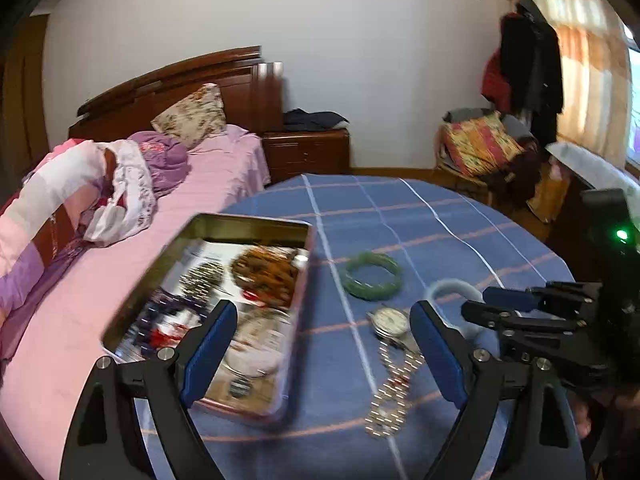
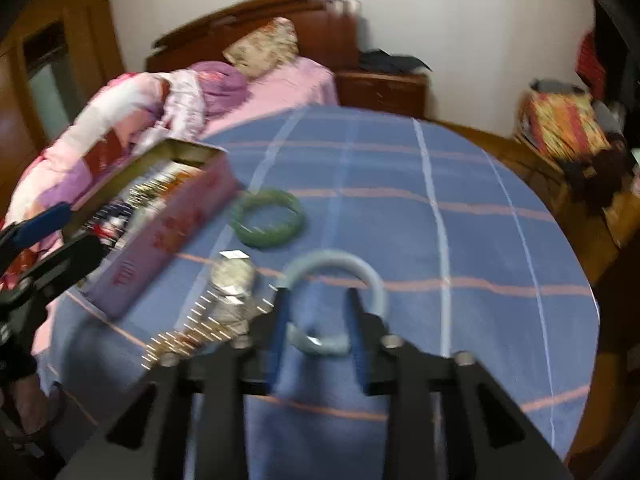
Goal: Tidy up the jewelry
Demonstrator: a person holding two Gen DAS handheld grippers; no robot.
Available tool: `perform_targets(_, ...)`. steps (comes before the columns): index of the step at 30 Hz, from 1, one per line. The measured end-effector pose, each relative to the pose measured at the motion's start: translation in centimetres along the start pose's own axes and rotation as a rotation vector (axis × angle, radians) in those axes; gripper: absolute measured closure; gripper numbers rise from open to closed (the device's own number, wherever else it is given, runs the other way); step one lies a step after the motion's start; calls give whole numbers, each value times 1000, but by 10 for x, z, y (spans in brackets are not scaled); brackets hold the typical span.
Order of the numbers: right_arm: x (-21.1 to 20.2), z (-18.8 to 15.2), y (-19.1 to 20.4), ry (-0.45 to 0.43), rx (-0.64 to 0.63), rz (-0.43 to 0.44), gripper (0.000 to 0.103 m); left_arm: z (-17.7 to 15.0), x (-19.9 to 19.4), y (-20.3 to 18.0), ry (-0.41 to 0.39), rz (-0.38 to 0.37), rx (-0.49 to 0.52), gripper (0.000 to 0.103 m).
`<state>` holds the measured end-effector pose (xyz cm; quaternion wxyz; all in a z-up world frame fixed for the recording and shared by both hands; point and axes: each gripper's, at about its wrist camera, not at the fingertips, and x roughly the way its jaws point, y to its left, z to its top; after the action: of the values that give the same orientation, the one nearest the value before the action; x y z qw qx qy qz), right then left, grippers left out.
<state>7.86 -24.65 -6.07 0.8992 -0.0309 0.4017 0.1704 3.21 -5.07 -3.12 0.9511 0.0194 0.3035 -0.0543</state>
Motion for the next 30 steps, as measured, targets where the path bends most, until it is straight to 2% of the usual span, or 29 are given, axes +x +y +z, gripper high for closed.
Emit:
perform_targets(2,2,-6,-6,4,21,4,55,-5,5,-12,20,-23,24,15)
perform_targets(7,3,-6,-11,8,46,-21,55,-13,10,-34,36,-37,82,15)
perform_targets(11,8,-2,-20,21,71,-41,55,-18,22,-38,91,-59,72,15)
perform_targets(14,15,0,-25,45,86,-41,55,-22,32,-42,139,-73,77,28)
perform_targets(19,17,-2,-25,54,78,-57,57,-25,49,-44,221,-105,66,34)
perform_targets(20,16,-2,-24,52,73,-58,58,-25,53,-43,244,-109,58,41)
perform_targets(21,16,-3,-23,53,68,-58,65,-26,56,-42,264,-116,51,48)
perform_targets(23,15,-3,-20,56,51,-66,70,-28,61,-43,296,-136,49,51)
perform_targets(26,16,-4,-18,58,40,-73,78,-29,62,-44,302,-143,45,54)
perform_targets(28,16,-4,-18,57,42,-69,88,-29,61,-44,300,-160,43,71)
perform_targets(29,15,-5,-19,60,47,-58,88,-28,60,-44,298,-175,42,83)
perform_targets(30,14,-5,-19,61,46,-57,88,-28,59,-44,299,-185,37,87)
